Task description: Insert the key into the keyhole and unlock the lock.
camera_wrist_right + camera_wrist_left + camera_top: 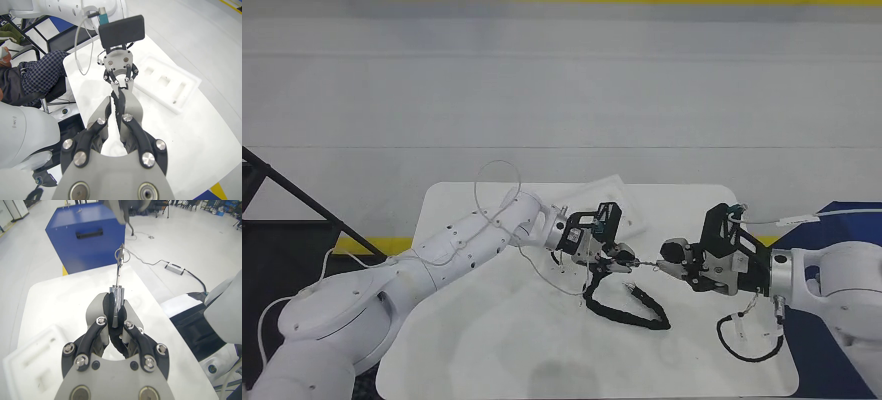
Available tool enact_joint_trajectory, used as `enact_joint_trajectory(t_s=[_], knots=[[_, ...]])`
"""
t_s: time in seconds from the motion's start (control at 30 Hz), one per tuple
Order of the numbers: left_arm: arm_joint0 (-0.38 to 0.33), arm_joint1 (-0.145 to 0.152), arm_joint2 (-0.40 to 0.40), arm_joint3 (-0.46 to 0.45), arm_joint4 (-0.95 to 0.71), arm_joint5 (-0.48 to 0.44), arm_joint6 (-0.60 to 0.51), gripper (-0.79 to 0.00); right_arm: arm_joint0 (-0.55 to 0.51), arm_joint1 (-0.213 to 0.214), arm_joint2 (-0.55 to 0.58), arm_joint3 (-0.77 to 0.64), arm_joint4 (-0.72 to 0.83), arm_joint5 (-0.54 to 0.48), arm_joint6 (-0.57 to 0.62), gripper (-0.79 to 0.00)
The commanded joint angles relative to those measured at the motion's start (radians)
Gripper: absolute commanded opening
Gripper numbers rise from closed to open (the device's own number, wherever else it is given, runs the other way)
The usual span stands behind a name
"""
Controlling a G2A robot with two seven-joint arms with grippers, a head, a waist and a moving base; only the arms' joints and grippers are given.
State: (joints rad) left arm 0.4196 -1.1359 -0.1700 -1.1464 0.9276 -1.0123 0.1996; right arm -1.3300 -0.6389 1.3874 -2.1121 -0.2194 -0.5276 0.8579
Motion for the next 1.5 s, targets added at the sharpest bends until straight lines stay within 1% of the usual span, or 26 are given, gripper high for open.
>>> enact_joint_trajectory(t_s=[0.0, 0.07, 0.17, 0.3, 0.37, 0.4, 0.43, 0.47, 0.53, 0.63, 0.7, 0.8, 0.87, 0.93, 1.07, 1.2, 1.23, 1.37, 1.47], knots=[[0.001, -0.010, 0.000, 0.034, -0.028, 0.000, -0.095, -0.785, -0.012, 0.001, 0.013, 0.011, 0.005, -0.005, -0.002, 0.000], [-0.001, -0.023, 0.000, 0.075, -0.060, 0.000, -0.207, -0.785, -0.024, 0.001, 0.023, 0.020, 0.013, -0.006, -0.002, 0.000], [-0.002, -0.050, 0.000, 0.129, -0.130, 0.000, -0.345, -0.785, -0.042, 0.002, 0.039, 0.038, 0.037, -0.009, -0.006, 0.000], [0.001, -0.099, 0.000, 0.208, -0.183, 0.004, -0.473, -0.785, -0.057, 0.002, 0.053, 0.057, 0.052, -0.026, -0.006, 0.000], [0.007, -0.127, 0.000, 0.243, -0.209, 0.000, -0.506, -0.785, -0.058, 0.001, 0.052, 0.062, 0.052, -0.030, -0.005, 0.000], [0.005, -0.140, 0.000, 0.264, -0.209, 0.001, -0.528, -0.690, -0.058, 0.000, 0.049, 0.065, 0.052, -0.030, -0.006, 0.000], [0.008, -0.154, 0.000, 0.279, -0.218, 0.000, -0.540, -0.209, -0.056, -0.001, 0.045, 0.070, 0.050, -0.030, -0.006, 0.000], [0.012, -0.167, 0.000, 0.292, -0.231, 0.000, -0.552, 0.000, -0.053, -0.002, 0.040, 0.076, 0.050, -0.032, -0.006, 0.000], [0.012, -0.190, 0.000, 0.316, -0.250, 0.000, -0.578, 0.000, -0.043, -0.005, 0.028, 0.091, 0.050, -0.039, -0.008, 0.000], [0.009, -0.217, 0.000, 0.341, -0.271, 0.000, -0.587, 0.000, -0.024, -0.009, 0.008, 0.122, 0.054, -0.049, -0.010, 0.000], [0.005, -0.229, 0.000, 0.349, -0.285, 0.000, -0.578, 0.000, -0.010, -0.012, -0.007, 0.140, 0.058, -0.056, -0.009, 0.000], [-0.005, -0.237, 0.000, 0.338, -0.301, 0.000, -0.543, 0.000, 0.017, -0.017, -0.028, 0.170, 0.059, -0.075, -0.011, 0.000], [-0.019, -0.234, 0.000, 0.326, -0.298, 0.000, -0.508, 0.000, 0.043, -0.021, -0.041, 0.188, 0.045, -0.109, -0.018, 0.000], [-0.034, -0.225, 0.000, 0.309, -0.297, 0.000, -0.451, 0.000, 0.069, -0.026, -0.058, 0.211, 0.021, -0.144, -0.027, 0.000], [-0.085, -0.190, 0.000, 0.274, -0.248, 0.000, -0.336, 0.000, 0.130, -0.039, -0.089, 0.258, -0.041, -0.213, -0.092, 0.000], [-0.146, -0.142, 0.000, 0.223, -0.189, 0.000, -0.209, 0.000, 0.198, -0.056, -0.120, 0.332, -0.091, -0.278, -0.178, 0.000], [-0.169, -0.127, 0.000, 0.222, -0.171, 0.000, -0.177, 0.000, 0.218, -0.060, -0.131, 0.353, -0.095, -0.296, -0.192, 0.000], [-0.229, -0.070, 0.000, 0.182, -0.118, 0.000, -0.027, 0.000, 0.305, -0.075, -0.169, 0.428, -0.102, -0.360, -0.216, 0.000], [-0.269, -0.029, 0.000, 0.168, -0.066, 0.000, 0.073, 0.000, 0.363, -0.083, -0.191, 0.486, -0.079, -0.399, -0.216, 0.000]])
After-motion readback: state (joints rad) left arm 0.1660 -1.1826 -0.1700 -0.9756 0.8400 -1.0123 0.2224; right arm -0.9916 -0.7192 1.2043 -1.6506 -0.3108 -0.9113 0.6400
